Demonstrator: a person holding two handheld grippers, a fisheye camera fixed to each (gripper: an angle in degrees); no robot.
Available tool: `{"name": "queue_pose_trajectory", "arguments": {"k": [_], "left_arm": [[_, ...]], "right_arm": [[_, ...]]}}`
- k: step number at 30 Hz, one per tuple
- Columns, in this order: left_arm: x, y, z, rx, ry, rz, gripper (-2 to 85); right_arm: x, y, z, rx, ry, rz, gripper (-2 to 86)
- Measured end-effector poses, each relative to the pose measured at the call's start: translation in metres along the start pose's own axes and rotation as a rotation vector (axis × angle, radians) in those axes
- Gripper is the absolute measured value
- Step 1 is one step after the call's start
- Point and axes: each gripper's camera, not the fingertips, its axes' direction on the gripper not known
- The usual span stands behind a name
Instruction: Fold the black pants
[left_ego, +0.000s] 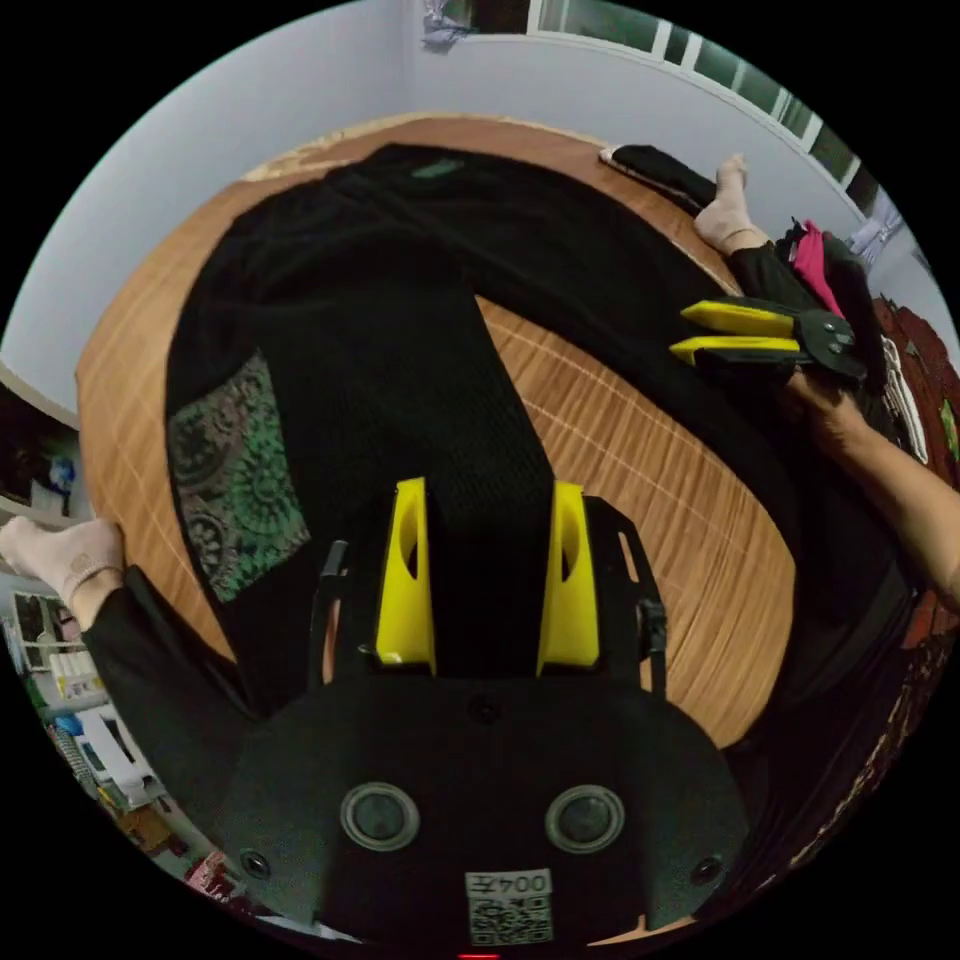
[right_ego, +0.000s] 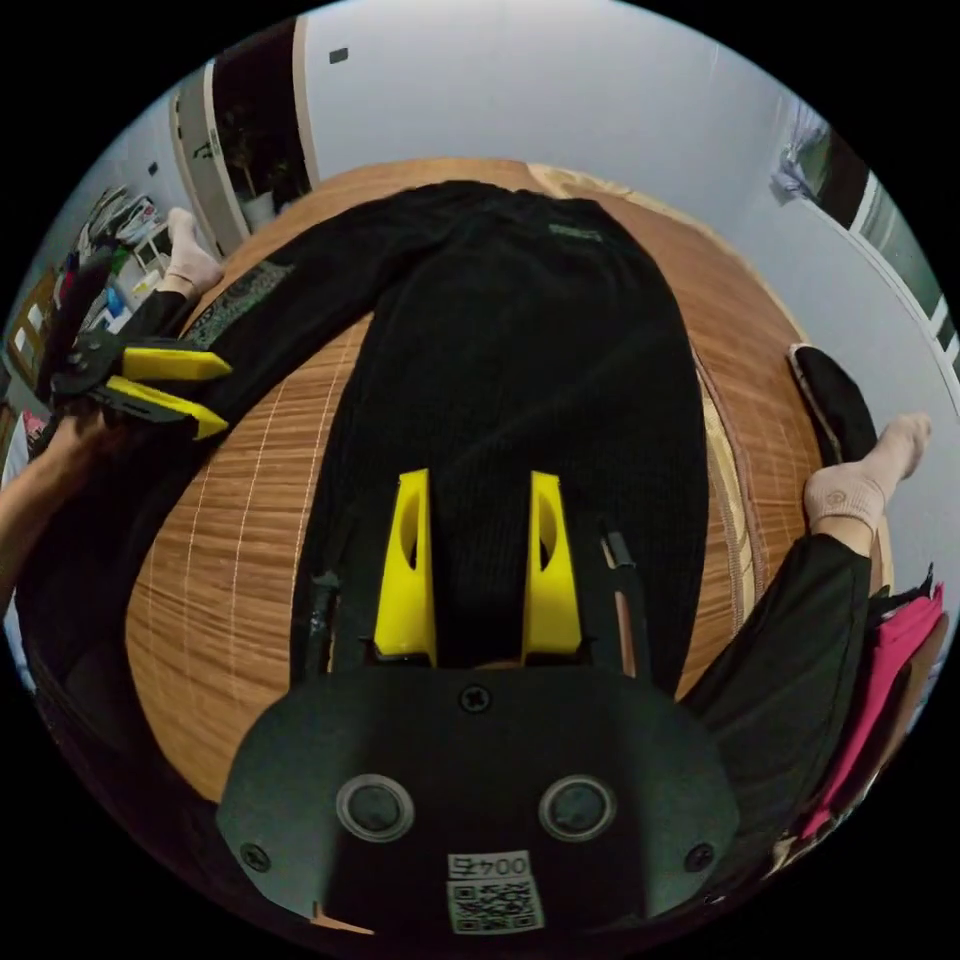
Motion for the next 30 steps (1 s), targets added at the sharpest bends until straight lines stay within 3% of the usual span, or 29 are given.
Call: {"name": "queue_pose_trajectory", "arguments": {"k": [3,8,12,17,25,27,30], "left_arm": [[0.004,0.024,-0.003,0.082,-0.03,-0.052,17.0],[0.01,0.02,-0.003,0.062,-0.046,0.001,20.2],[-0.005,-0.003,-0.027,0.105,0.086,-0.037,23.2],[-0.052,-0.054,-0.052,0.215,0.007,-0.051,24.1],[-0.146,-0.088,0.007,0.016,-0.115,-0.12,24.6],[-0.149,-0.07,0.005,0.135,-0.128,-0.125,24.6],[-0.154,-0.071,0.002,0.133,-0.126,-0.115,24.9]], "right_arm": [[-0.002,0.004,0.008,0.015,-0.001,0.021,14.1],[0.001,0.001,0.021,0.025,-0.02,0.041,14.0],[-0.004,-0.002,0.033,0.028,-0.015,0.025,14.0],[-0.005,-0.006,0.047,0.037,-0.018,0.029,14.0],[-0.01,-0.011,0.07,0.054,-0.01,0.026,14.0],[-0.01,-0.012,0.075,0.055,-0.011,0.027,14.0],[-0.01,-0.015,0.083,0.057,-0.012,0.028,13.9]]}}
